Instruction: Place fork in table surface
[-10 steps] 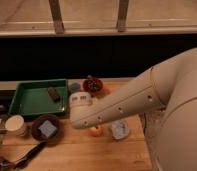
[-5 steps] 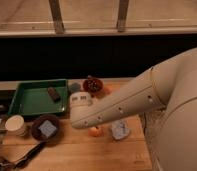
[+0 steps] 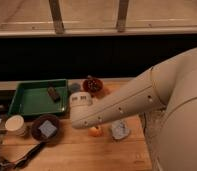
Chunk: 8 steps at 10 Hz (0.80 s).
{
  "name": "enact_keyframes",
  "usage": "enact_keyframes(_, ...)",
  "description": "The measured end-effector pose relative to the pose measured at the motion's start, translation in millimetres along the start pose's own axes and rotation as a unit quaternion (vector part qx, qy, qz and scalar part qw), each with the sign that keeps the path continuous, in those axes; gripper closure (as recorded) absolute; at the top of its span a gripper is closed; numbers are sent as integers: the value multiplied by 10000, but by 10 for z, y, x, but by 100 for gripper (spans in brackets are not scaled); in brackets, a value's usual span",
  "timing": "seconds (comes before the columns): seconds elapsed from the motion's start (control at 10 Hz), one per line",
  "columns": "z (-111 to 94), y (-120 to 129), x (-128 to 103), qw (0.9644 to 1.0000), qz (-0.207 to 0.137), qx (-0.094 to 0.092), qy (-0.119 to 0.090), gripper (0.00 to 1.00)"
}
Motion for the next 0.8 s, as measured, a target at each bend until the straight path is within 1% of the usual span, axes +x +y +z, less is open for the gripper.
enact_keyframes(0.1,28,8,-43,9999,8,-95,-36,100)
enact_keyframes(0.2,65,-39,-82,9998,41,-156,-70,100)
enact_keyframes(0.5,184,-248,-258,9984,230,-399,-321,100)
enact_keyframes(0.6,229,-338,-297,9979,301,-454,-363,100)
enact_keyframes(0.7,299,-472,-346,9967,422,-550,-413,100)
enact_keyframes(0.8,365,-548,-357,9957,507,-638,-432,100)
